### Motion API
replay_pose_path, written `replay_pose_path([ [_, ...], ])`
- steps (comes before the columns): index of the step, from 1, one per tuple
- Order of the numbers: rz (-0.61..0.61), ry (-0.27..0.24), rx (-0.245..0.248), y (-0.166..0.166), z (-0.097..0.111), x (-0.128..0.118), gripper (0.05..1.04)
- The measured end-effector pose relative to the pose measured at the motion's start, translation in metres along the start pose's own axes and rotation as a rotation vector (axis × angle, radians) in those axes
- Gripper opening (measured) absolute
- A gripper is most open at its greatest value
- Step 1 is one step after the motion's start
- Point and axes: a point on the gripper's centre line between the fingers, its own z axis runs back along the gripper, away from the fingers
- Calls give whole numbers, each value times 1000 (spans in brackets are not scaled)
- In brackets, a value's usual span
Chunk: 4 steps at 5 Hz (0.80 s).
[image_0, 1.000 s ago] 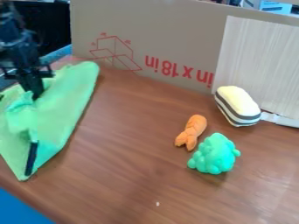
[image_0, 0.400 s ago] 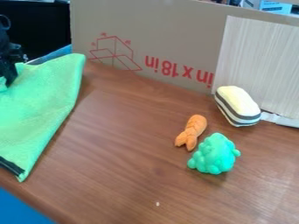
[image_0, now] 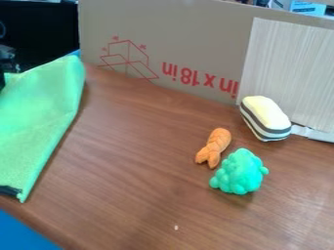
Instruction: Fold the cloth from right to left
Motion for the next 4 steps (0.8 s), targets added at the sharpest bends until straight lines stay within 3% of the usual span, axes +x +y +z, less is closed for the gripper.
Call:
replay_pose_path([
  [1, 8, 3, 61, -4, -7, -1, 501],
  [2, 25, 34, 99, 0, -7, -6, 821],
  [3, 49, 21, 101, 1, -3, -5, 999],
  [4, 64, -1, 95, 0, 9, -3, 1000],
])
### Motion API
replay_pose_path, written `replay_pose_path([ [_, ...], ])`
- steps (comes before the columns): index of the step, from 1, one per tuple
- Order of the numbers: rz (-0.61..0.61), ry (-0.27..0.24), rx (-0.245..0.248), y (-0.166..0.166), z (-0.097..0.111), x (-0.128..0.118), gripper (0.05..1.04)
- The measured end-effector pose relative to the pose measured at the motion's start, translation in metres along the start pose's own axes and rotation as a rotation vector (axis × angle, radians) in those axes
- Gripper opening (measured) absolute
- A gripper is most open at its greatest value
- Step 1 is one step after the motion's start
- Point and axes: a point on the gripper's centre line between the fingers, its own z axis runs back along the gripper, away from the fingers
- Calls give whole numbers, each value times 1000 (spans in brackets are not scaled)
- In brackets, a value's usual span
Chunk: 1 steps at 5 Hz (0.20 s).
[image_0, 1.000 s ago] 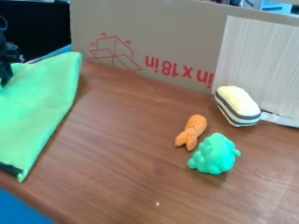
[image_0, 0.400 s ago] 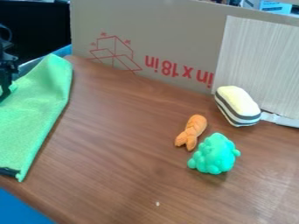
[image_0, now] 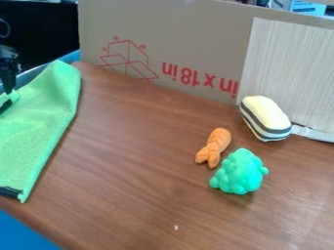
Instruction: Fold the cloth from right to left
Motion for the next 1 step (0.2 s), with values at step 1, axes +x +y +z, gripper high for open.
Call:
replay_pose_path([
  [1, -24, -20, -63, 0, 14, 1, 1000],
])
